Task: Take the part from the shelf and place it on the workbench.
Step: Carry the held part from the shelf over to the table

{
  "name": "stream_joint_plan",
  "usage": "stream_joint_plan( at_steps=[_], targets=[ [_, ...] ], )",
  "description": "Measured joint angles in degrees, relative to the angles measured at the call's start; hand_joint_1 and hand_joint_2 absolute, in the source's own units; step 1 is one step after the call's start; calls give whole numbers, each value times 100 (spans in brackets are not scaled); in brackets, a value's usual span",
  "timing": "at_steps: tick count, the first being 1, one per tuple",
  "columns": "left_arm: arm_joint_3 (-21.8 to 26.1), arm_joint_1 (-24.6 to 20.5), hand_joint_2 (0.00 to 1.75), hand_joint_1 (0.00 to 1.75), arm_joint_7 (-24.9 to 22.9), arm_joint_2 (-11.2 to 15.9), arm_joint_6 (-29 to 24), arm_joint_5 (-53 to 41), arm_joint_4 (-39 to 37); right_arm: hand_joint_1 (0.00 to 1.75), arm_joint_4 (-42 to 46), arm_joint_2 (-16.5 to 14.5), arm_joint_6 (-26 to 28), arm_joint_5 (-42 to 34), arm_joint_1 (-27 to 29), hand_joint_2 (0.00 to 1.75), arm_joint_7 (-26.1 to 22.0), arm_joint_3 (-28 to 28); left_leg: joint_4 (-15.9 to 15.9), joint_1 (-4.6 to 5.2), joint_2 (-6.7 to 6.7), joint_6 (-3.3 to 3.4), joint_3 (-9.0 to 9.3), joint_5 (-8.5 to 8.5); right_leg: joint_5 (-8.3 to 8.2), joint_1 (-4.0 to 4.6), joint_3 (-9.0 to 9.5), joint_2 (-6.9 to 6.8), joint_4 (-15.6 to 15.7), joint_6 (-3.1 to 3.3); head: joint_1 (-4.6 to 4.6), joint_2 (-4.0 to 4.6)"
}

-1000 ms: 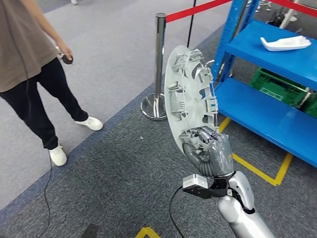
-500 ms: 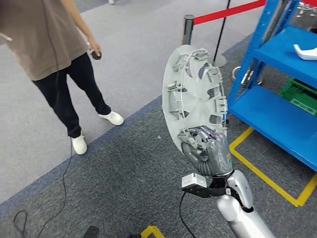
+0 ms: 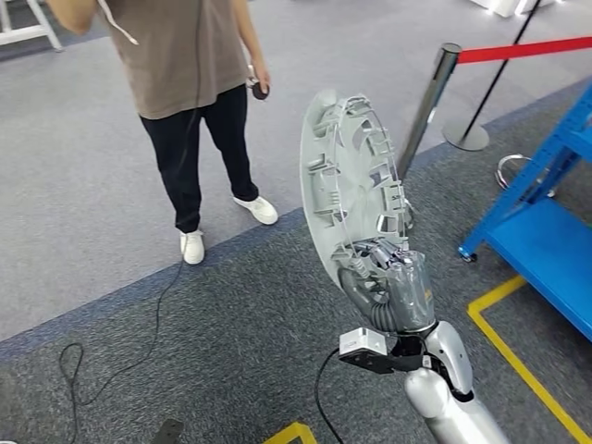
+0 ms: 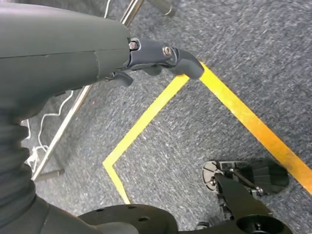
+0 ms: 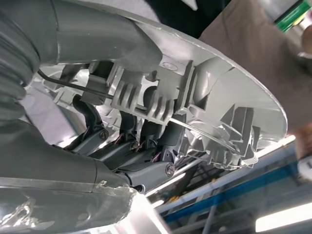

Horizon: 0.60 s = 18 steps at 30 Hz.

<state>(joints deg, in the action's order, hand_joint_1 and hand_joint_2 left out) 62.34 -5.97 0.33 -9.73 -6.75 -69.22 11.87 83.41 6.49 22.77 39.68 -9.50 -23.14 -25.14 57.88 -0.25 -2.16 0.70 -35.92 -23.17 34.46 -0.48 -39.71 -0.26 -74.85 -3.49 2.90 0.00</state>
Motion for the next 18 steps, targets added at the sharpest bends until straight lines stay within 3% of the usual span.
stream_joint_plan(
  at_steps=[1,2,4,5,7,9,11,13,15,16,18],
  targets=[
    [0,5,175,0,0,1,1,0,0,175,0,1,0,2,7,175,0,2,2,6,-85,1,3,-1,-74,4,-51,20,-27,15,-2,0],
    [0,10,175,0,0,1,1,0,0,175,0,1,1,3,12,175,1,6,5,9,-171,0,9,0,-248,6,6,43,168,36,-1,0],
    [0,13,175,0,0,1,2,1,0,175,1,3,1,4,14,175,3,15,15,13,-331,-15,16,3,-660,-12,326,240,929,72,-2,0],
    [0,11,175,0,0,1,3,1,0,175,2,3,2,4,16,175,4,18,23,14,-403,-35,5,8,-776,-27,471,359,1248,79,2,0],
    [0,16,175,0,0,1,4,0,0,175,7,5,4,8,24,175,2,19,17,-4,-522,-109,-36,37,-816,-29,590,496,1506,94,6,0],
    [0,42,175,0,-1,4,4,0,0,175,15,5,5,8,23,175,2,20,-7,-33,-599,-190,-63,66,-844,-17,610,390,1546,143,5,0],
    [0,54,175,0,-2,4,3,0,0,175,27,4,6,7,18,175,3,20,159,-9,-383,-250,-152,-54,-875,-27,644,255,1598,211,42,0],
    [0,34,175,0,-2,1,3,0,0,175,34,5,7,8,34,175,5,24,758,12,-22,-295,-446,-384,-878,-19,665,96,1623,252,79,0],
    [0,19,175,0,-5,1,5,0,0,175,35,5,7,9,51,175,6,30,1423,-2,122,-324,-775,-636,-867,-5,666,-74,1622,266,83,0],
    [0,20,175,0,-11,1,7,0,0,175,35,6,8,10,55,175,6,31,1528,-8,142,-331,-824,-620,-861,-3,669,-154,1622,267,84,0],
    [0,29,175,0,-26,4,10,0,0,175,37,6,9,14,55,175,8,32,1109,-15,210,-330,-588,-325,-846,-3,685,-290,1622,250,86,0]
  ],
)
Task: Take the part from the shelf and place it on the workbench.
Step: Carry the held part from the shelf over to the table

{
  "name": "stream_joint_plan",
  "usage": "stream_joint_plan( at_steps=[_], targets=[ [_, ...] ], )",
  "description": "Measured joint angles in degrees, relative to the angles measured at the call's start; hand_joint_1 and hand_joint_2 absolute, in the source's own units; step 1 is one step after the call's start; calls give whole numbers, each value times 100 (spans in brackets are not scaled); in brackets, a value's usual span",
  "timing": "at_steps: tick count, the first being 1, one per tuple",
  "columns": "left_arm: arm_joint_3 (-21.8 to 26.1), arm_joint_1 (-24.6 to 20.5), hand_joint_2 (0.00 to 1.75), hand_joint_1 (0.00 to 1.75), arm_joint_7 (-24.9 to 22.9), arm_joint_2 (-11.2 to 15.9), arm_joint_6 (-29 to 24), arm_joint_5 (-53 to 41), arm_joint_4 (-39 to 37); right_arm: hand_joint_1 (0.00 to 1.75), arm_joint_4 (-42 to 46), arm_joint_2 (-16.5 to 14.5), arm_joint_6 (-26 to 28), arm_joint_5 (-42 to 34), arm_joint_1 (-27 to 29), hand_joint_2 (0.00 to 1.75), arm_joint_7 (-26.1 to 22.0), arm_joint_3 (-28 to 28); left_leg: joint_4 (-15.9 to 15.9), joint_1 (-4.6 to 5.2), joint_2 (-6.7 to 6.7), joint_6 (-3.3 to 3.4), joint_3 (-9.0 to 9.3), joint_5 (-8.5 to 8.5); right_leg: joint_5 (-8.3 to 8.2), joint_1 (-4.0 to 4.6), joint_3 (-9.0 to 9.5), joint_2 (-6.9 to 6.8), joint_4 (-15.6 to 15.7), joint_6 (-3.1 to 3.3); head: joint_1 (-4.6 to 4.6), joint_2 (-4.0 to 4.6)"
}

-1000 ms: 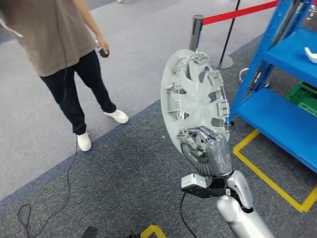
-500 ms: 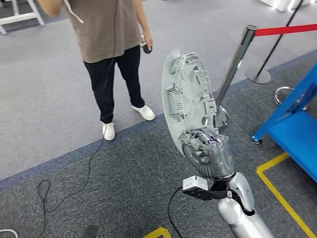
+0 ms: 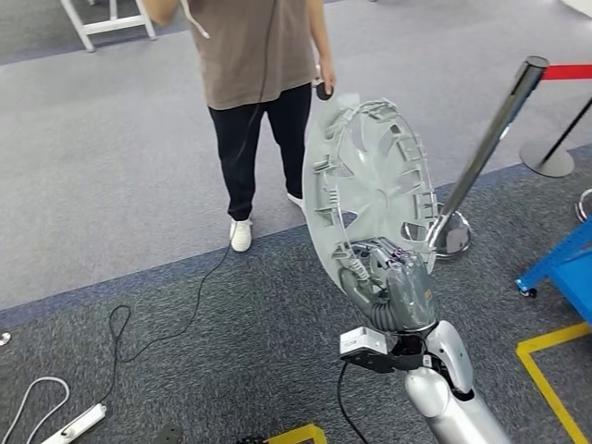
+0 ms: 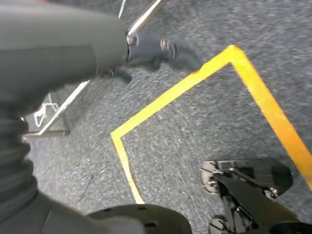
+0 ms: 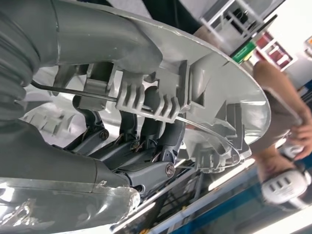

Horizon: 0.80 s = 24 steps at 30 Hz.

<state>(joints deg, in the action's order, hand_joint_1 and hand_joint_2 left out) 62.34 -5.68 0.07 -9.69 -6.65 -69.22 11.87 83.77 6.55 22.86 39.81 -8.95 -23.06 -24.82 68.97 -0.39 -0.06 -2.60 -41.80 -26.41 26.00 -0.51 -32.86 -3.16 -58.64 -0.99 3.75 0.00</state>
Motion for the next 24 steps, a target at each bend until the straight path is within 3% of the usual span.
stream_joint_plan(
  at_steps=[2,4,6,8,10,12,13,14,15,16,18,19,21,22,24],
  targets=[
    [-1,-6,175,0,-7,1,2,0,0,175,11,1,1,4,1,175,5,2,-755,23,264,33,415,277,33,25,24,-112,-8,-45,1,0],
    [-2,-22,175,0,-7,-6,2,0,0,175,24,1,3,17,6,175,8,1,-1123,60,409,113,599,333,65,64,47,-214,-7,-98,-11,0],
    [-2,-21,175,0,-8,-8,3,0,0,175,31,1,7,38,14,175,8,-3,-1150,71,276,206,593,332,89,64,82,-307,13,-159,-21,0],
    [-2,-11,175,0,-14,-3,3,2,0,175,44,1,11,54,20,175,8,-5,-1168,52,143,280,605,343,214,33,46,-143,-128,-221,-33,0],
    [-2,-16,175,0,-20,-2,4,3,0,175,56,3,16,61,42,175,8,-5,-1176,34,9,336,615,350,546,15,-235,174,-749,-247,-52,0],
    [-2,-24,175,0,-22,-5,6,2,0,175,57,6,18,62,81,175,7,-5,-1175,35,-149,359,615,349,832,16,-625,296,-1506,-250,-59,0],
    [-2,-20,175,0,-22,-5,7,2,0,175,57,8,18,62,96,175,7,-5,-1174,35,-232,361,617,348,828,16,-732,306,-1660,-248,-60,0],
    [-2,-14,175,0,-22,-4,7,2,0,175,57,9,18,62,106,175,8,-4,-1174,34,-310,359,621,349,733,14,-750,310,-1625,-242,-60,0],
    [-2,-9,175,0,-22,-3,7,2,0,175,58,10,18,62,109,175,10,-2,-1172,29,-395,350,629,350,526,5,-643,337,-1336,-235,-61,0],
    [-2,-5,175,0,-22,-3,7,2,0,175,58,11,18,62,110,175,13,-1,-1169,24,-474,333,636,349,303,-17,-471,438,-925,-237,-62,0],
    [-2,-12,175,0,-22,-2,7,2,0,175,58,11,20,63,118,175,15,1,-1147,22,-622,271,613,357,32,-71,-156,718,-226,-236,-58,0],
    [-2,-10,175,0,-22,-1,7,1,0,175,57,12,23,64,122,175,14,-1,-1144,16,-685,231,587,371,10,-80,-97,813,-92,-224,-56,0],
    [-2,11,175,0,-22,-1,7,1,0,175,59,13,30,65,123,175,12,-2,-1164,-12,-797,151,546,410,8,-61,-84,760,-69,-155,-53,0],
    [-2,27,175,0,-22,-1,7,1,0,175,63,14,31,66,120,175,11,-2,-1158,-15,-770,120,531,401,-4,-54,-74,694,-55,-114,-50,0],
    [-2,30,175,0,-22,-3,7,2,0,175,72,14,32,64,118,175,13,-2,-906,5,-497,75,402,229,-24,-52,-46,546,-16,-35,-12,0]
  ],
)
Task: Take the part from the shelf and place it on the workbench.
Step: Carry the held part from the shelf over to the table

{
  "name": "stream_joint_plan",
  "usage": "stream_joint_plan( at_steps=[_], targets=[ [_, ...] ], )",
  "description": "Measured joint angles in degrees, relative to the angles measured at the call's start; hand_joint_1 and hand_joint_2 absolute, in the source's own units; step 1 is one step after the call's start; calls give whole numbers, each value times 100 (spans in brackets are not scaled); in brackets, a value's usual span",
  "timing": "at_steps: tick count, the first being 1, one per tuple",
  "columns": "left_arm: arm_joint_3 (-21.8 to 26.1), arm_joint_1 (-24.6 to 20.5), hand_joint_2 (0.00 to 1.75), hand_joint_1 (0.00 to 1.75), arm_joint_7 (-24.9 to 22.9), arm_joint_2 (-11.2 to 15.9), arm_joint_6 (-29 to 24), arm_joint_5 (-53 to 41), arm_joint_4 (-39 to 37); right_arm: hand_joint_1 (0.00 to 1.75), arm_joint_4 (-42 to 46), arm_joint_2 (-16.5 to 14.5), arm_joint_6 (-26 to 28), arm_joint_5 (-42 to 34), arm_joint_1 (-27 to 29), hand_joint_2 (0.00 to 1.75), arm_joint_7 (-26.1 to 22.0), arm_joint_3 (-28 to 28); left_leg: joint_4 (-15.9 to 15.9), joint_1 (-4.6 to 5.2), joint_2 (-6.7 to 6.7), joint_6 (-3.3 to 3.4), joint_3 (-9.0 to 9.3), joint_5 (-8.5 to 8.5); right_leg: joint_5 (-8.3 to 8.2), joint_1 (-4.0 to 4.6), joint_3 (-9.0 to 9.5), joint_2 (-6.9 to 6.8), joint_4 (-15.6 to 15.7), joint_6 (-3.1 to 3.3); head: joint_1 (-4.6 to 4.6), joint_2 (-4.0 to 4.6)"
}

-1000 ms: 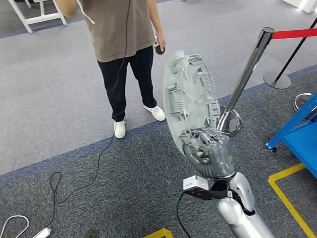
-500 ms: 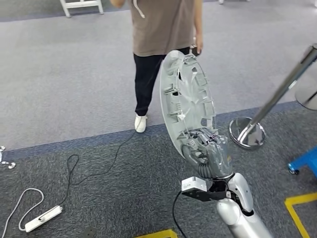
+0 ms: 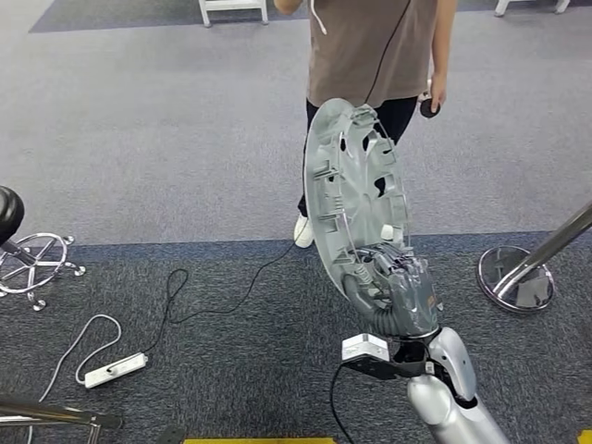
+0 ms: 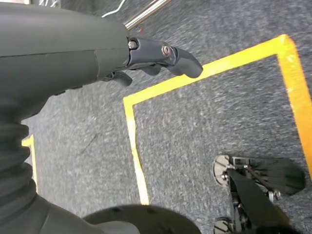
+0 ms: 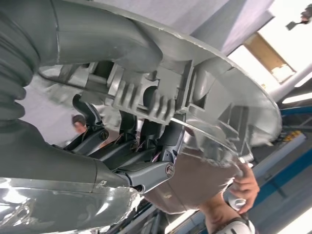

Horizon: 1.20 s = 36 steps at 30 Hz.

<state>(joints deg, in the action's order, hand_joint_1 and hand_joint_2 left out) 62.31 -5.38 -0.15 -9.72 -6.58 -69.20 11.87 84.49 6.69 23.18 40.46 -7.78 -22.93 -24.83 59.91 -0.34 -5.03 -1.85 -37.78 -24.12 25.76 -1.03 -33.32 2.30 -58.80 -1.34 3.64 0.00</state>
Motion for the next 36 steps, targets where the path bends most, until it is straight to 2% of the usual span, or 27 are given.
stream_joint_plan(
  at_steps=[1,2,3,4,5,6,7,8,10,11,13,15,17,18,19,20,21,22,24,26,28,29,30,32,34,35,36],
  targets=[
    [0,-11,175,0,0,-2,0,0,0,175,2,0,1,0,6,175,2,2,310,11,196,-15,-152,-169,1,15,8,-84,7,25,19,0],
    [0,-24,175,0,0,-3,0,0,0,175,2,1,1,0,11,175,3,3,695,14,328,-29,-340,-350,5,30,9,-169,9,43,33,0],
    [0,-33,175,0,0,-4,0,0,0,175,2,1,1,0,17,175,4,5,1055,11,393,-37,-516,-490,10,46,10,-260,9,52,31,0],
    [0,-34,175,0,0,-4,0,1,0,175,1,1,1,0,20,175,5,6,1281,10,421,-39,-621,-543,16,57,12,-345,8,61,33,0],
    [0,-28,175,0,0,-3,0,1,0,175,2,1,1,0,19,175,4,6,1291,11,432,-35,-618,-486,22,63,16,-421,8,64,33,0],
    [0,-22,175,0,0,-1,0,1,0,175,2,0,1,0,18,175,4,6,1085,13,456,-25,-501,-338,28,67,23,-492,8,62,34,0],
    [0,-19,175,0,0,2,0,1,0,175,3,0,1,0,14,175,4,6,733,20,526,-10,-300,-152,36,70,35,-554,8,52,35,0],
    [0,-21,175,0,0,3,0,1,0,175,3,0,1,0,12,175,4,7,343,43,665,1,-82,-11,51,86,46,-610,4,33,36,0],
    [0,-42,175,0,0,-2,0,1,0,175,3,1,3,0,8,175,5,8,-156,83,859,62,182,103,82,124,60,-714,-3,-15,30,0],
    [0,-47,175,0,0,-6,0,1,0,175,3,2,4,1,8,175,5,5,-231,103,875,94,206,86,96,141,69,-773,0,-40,23,0],
    [0,-38,175,0,0,-7,0,-1,0,175,7,2,5,3,4,175,4,-1,-256,98,734,168,197,94,130,135,94,-852,2,-95,11,0],
    [0,-31,175,0,-1,-2,1,-1,0,175,20,2,8,5,3,175,2,1,-277,65,603,232,210,111,296,111,5,-647,-239,-153,-13,0],
    [0,-43,175,0,-2,-1,7,1,0,175,29,3,10,10,15,175,1,3,-282,43,469,275,215,117,639,96,-327,-348,-938,-185,-51,0],
    [0,-49,175,0,-2,-3,12,1,0,175,30,4,10,13,22,175,2,3,-282,41,393,286,216,118,789,93,-526,-282,-1325,-193,-62,0],
    [0,-48,175,0,-2,-5,16,1,0,175,30,5,10,15,28,175,3,3,-281,40,317,288,217,118,851,92,-672,-256,-1580,-198,-67,0],
    [0,-43,175,0,-3,-5,19,1,0,175,30,6,11,17,31,175,4,4,-280,37,238,286,220,119,797,89,-724,-246,-1628,-200,-69,0],
    [0,-38,175,0,-4,-4,19,1,0,175,30,7,11,18,33,175,7,5,-279,32,157,279,226,120,637,80,-663,-232,-1446,-200,-69,0],
    [0,-34,175,0,-4,-4,20,1,0,175,31,7,11,18,33,175,8,7,-275,25,77,265,232,120,414,62,-511,-177,-1088,-204,-69,0],
    [0,-38,175,0,-4,-2,21,1,0,175,37,9,16,18,38,175,10,8,-253,18,-75,209,219,124,109,3,-171,83,-357,-213,-66,0],
    [0,-38,175,0,-3,1,19,1,0,175,51,16,26,28,52,175,8,11,-242,7,-198,134,172,151,66,-15,-37,238,-78,-188,-61,0],
    [0,-11,175,0,-2,2,16,1,0,175,79,21,32,43,60,175,7,14,-256,-19,-277,66,137,177,50,6,-31,139,-58,-115,-59,0],
    [0,5,175,0,-2,1,15,1,0,175,96,22,31,53,61,175,10,14,-224,-15,-204,41,115,146,39,11,-25,79,-49,-71,-50,0],
    [0,9,175,0,-2,1,16,1,0,175,115,22,30,72,62,175,14,13,-99,-3,-71,20,50,57,29,13,-18,10,-34,-30,-34,0],
    [0,-8,175,0,-3,0,18,1,0,175,138,22,27,118,74,175,30,11,493,23,263,-9,-235,-275,25,31,-11,-148,-16,32,-3,0],
    [0,-24,175,0,-15,0,27,1,0,175,143,21,28,158,85,175,58,10,1165,21,385,-24,-555,-543,34,56,-12,-317,-17,58,1,0],
    [0,-22,175,0,-25,0,33,1,0,175,144,21,29,173,86,175,73,8,1292,21,403,-25,-611,-544,40,62,-11,-394,-17,64,2,0],
    [1,-15,175,0,-36,2,40,1,0,175,144,20,31,189,86,175,86,7,1215,22,421,-20,-563,-447,44,66,-8,-466,-17,64,2,0]
  ],
)
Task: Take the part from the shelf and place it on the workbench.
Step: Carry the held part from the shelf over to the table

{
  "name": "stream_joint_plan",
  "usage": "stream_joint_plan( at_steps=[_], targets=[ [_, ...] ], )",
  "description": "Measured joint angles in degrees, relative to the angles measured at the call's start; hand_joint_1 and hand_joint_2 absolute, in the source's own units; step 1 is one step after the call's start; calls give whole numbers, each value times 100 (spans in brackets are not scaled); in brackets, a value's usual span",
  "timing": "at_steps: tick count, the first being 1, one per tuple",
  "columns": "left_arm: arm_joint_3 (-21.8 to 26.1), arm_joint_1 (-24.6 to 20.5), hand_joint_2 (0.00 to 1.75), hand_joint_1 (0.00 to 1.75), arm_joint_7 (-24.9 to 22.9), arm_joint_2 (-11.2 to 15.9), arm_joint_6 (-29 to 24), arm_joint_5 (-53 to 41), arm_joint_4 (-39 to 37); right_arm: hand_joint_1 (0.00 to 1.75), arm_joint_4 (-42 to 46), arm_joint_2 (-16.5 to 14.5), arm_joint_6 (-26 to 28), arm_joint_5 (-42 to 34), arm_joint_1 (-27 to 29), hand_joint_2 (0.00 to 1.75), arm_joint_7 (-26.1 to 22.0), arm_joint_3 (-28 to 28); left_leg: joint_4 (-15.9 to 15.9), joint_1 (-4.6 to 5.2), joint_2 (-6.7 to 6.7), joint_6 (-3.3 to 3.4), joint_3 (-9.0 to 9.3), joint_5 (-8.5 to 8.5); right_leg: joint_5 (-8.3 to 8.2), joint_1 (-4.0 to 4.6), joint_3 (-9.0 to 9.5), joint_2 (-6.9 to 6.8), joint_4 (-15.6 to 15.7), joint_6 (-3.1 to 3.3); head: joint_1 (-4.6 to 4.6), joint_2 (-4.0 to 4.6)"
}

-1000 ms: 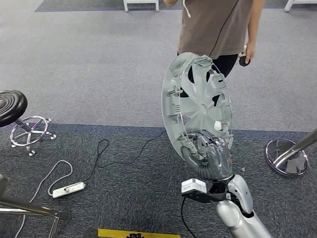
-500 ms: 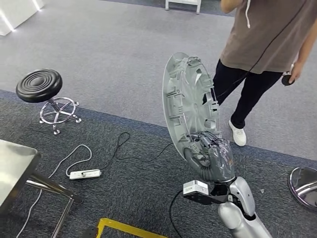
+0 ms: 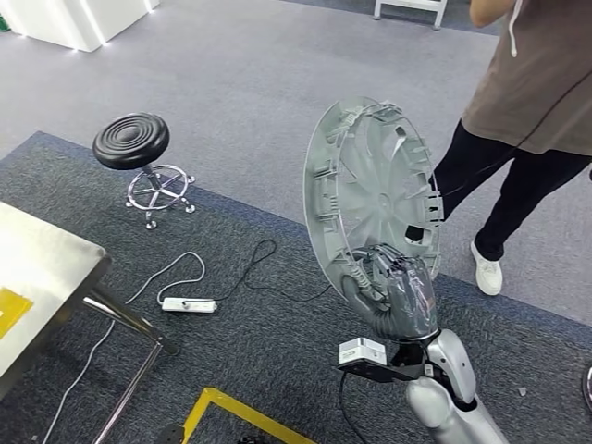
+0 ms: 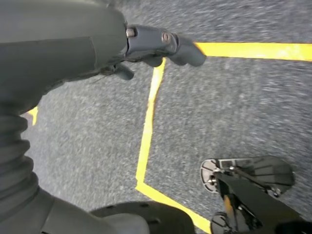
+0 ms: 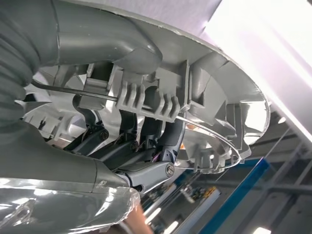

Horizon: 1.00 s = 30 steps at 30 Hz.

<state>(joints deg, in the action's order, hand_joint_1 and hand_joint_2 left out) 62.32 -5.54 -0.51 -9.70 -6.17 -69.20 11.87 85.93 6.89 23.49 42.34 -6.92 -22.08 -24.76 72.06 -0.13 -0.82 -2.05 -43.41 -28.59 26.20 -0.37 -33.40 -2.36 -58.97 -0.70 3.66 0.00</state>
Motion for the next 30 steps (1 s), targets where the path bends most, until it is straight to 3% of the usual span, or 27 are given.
stream_joint_plan(
  at_steps=[1,3,5,7,8,10,12,14,15,17,19,21,24,26,28,30],
  targets=[
    [1,6,175,0,-9,3,6,0,0,175,2,-1,3,11,-1,175,10,-1,-267,4,47,12,150,167,6,2,7,-67,0,-5,1,0],
    [2,3,175,0,-16,9,12,0,0,175,14,1,10,27,0,175,21,0,-1005,42,314,52,562,454,33,27,25,-185,-11,-40,6,0],
    [2,-21,175,0,-15,9,12,0,0,175,30,1,17,32,3,175,25,-4,-1404,81,490,114,766,515,63,68,41,-298,-17,-90,-2,0],
    [2,-23,175,0,-14,12,11,-1,0,175,40,0,22,36,2,175,25,-15,-1448,83,383,182,768,500,92,84,69,-425,-1,-142,-17,0],
    [2,-13,175,0,-14,14,10,1,0,175,48,0,22,37,-1,175,25,-20,-1458,69,315,210,774,505,128,75,75,-400,-25,-175,-25,0],
    [3,-10,175,0,-14,19,3,1,0,175,65,1,28,35,-2,175,25,-19,-1478,29,180,269,794,522,333,49,-47,-143,-343,-233,-53,0],
    [4,-23,175,0,-14,18,-3,0,0,175,73,2,34,34,9,175,24,-16,-1479,13,39,299,798,524,659,31,-394,139,-1072,-260,-90,0],
    [4,-22,175,0,-14,12,1,0,0,175,73,2,36,34,20,175,25,-15,-1478,10,-123,304,803,523,788,28,-701,208,-1603,-268,-107,0],
    [4,-14,175,0,-15,12,5,0,0,175,73,2,36,34,22,175,25,-15,-1477,7,-205,302,807,524,702,24,-726,218,-1582,-265,-109,0],
    [4,-5,175,0,-17,12,16,0,0,175,74,2,36,34,23,175,26,-15,-1470,-10,-362,281,816,526,312,1,-491,287,-989,-265,-111,0],
    [4,-8,175,0,-22,13,24,0,0,175,75,2,36,34,25,175,26,-16,-1449,-21,-485,230,806,523,44,-50,-194,531,-332,-284,-113,0],
    [4,-11,175,0,-32,17,27,0,0,175,79,2,43,36,34,175,27,-19,-1428,-27,-581,169,760,539,14,-73,-74,710,-88,-263,-114,0],
    [4,26,175,0,-48,22,24,0,0,175,87,2,52,42,40,175,27,-22,-1448,-58,-685,73,712,578,-4,-45,-57,595,-62,-142,-115,0],
    [4,35,175,0,-49,25,19,0,0,175,100,1,54,43,36,175,28,-22,-1269,-36,-457,27,620,445,-27,-47,-42,463,-30,-64,-84,0],
    [4,13,175,0,-49,24,14,0,0,175,111,1,58,43,46,175,29,-22,-650,-14,-123,0,328,102,-28,-29,-38,304,-17,-14,-46,0],
    [4,-2,175,0,-49,24,12,0,0,175,115,2,61,45,55,175,32,-22,4,-17,-13,-8,22,-153,-20,-9,-39,134,-18,7,-39,0]
  ],
)
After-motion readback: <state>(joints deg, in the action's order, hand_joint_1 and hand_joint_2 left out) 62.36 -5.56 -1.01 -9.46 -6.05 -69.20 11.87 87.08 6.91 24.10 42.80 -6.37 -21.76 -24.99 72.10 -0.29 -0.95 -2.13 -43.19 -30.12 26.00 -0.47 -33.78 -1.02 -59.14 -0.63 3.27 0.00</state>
